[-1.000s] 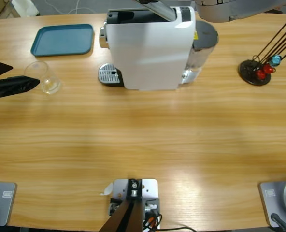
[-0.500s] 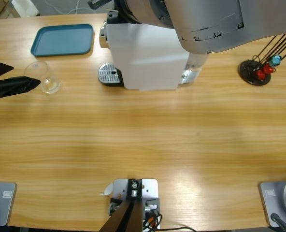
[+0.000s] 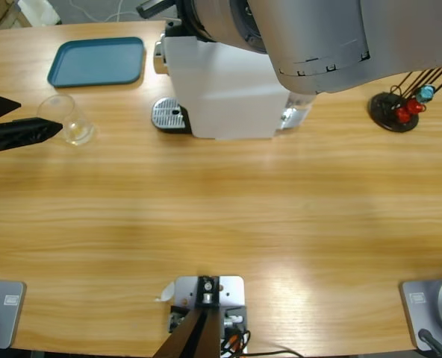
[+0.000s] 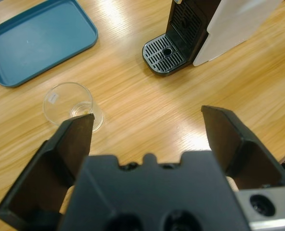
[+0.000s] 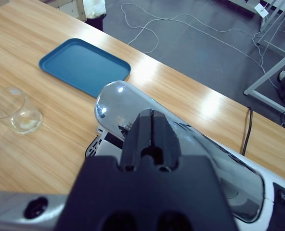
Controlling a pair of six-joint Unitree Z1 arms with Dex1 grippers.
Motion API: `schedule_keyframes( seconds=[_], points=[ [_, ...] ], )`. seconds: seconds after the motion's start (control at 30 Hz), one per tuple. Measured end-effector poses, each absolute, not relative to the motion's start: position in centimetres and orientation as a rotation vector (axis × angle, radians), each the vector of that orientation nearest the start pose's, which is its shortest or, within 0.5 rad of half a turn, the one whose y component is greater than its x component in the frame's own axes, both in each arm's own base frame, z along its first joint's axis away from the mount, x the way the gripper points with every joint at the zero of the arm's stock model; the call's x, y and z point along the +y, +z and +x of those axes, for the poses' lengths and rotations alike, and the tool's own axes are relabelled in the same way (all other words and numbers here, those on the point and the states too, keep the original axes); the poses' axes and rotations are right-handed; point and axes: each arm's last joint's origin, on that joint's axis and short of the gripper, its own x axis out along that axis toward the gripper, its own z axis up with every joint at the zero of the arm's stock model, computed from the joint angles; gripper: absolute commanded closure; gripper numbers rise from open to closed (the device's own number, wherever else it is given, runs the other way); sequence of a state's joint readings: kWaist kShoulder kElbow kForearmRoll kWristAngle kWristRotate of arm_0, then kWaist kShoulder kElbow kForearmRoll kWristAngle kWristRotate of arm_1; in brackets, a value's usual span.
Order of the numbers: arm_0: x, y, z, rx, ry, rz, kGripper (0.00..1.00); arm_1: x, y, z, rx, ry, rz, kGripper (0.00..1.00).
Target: Pour coffee
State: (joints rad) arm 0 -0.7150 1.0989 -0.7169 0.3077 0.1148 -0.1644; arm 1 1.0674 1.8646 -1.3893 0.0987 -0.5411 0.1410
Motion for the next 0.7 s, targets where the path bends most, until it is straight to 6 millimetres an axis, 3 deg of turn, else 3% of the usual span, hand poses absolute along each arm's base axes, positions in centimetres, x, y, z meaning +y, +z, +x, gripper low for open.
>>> schedule_keyframes(
  seconds=[0.7],
  points=[
    [-9.88,31.05,12.23,0.688,-0.521,0.129,0.036,35.07,31.86,22.11,0.436,0.488,-0.238,1.000]
  ],
)
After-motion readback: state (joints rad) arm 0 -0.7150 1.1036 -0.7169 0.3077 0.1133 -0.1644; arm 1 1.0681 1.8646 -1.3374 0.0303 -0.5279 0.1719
